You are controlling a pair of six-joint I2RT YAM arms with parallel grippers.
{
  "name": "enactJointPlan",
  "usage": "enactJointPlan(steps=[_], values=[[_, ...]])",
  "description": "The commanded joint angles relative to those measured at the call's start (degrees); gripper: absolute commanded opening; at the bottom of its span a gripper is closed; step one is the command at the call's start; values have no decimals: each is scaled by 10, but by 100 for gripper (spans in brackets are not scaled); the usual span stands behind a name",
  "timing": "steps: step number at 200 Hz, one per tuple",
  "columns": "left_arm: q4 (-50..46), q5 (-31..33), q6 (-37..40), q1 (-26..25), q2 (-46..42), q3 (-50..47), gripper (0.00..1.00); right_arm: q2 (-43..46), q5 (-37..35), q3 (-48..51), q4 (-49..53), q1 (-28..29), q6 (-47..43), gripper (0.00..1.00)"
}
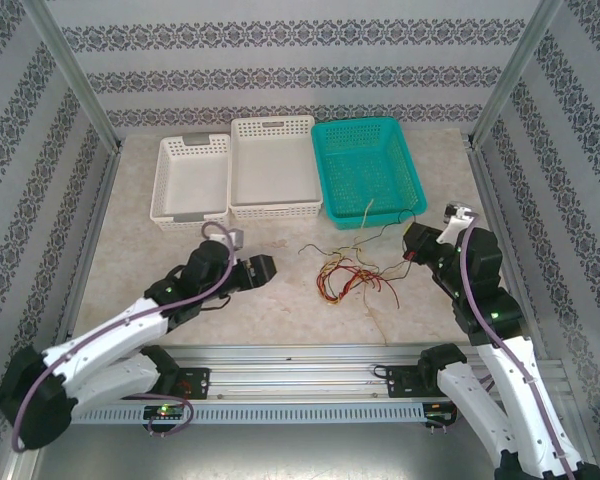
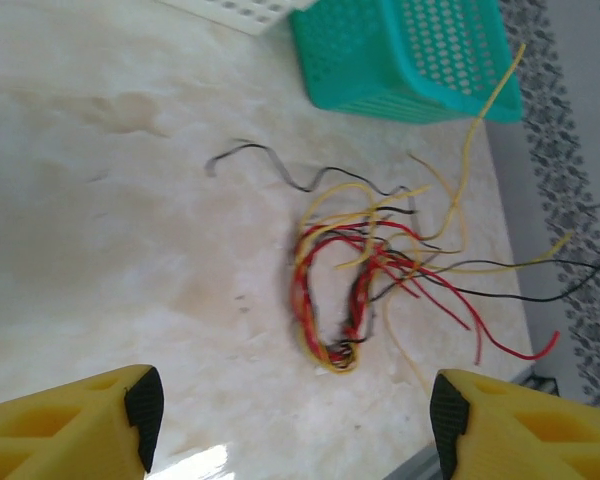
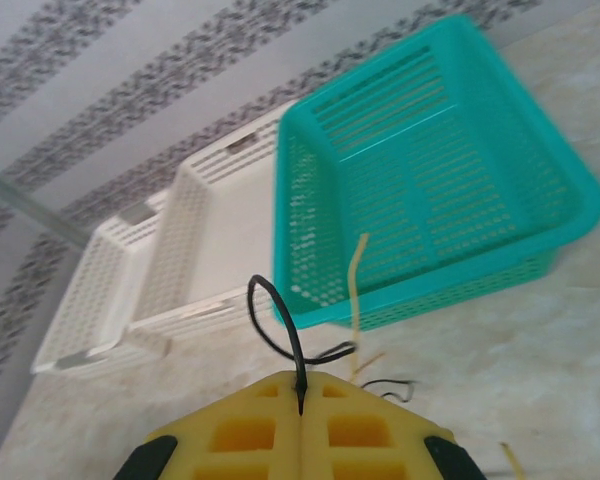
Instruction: Untangle the cables
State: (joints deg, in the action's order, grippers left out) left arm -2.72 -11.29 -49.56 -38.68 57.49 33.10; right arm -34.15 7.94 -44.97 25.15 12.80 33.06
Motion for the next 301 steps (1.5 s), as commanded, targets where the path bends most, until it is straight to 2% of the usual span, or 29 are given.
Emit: enactJointPlan(steps=[1, 51, 92, 188, 223, 258, 301], values=[[86, -20, 36, -35, 61, 67, 74, -1, 80, -19, -51, 15, 10, 0], [91, -15, 63, -109, 246, 218, 76, -9, 76, -45, -61, 54, 6, 0], [63, -28, 79, -142, 331, 281, 76, -11, 69, -62, -54, 61, -2, 0], [-5, -9, 89, -150, 482, 387, 76, 0, 84, -80, -62, 79, 11, 0], [-30, 16, 82, -148, 517, 421, 75, 11, 93, -74, -68, 89, 16, 0], [-29, 23, 70, -142, 537, 435, 65, 24, 99, -71, -70, 95, 18, 0], [-19, 27, 65, -124, 539, 431, 34, 36, 108, -71, -70, 98, 24, 0]])
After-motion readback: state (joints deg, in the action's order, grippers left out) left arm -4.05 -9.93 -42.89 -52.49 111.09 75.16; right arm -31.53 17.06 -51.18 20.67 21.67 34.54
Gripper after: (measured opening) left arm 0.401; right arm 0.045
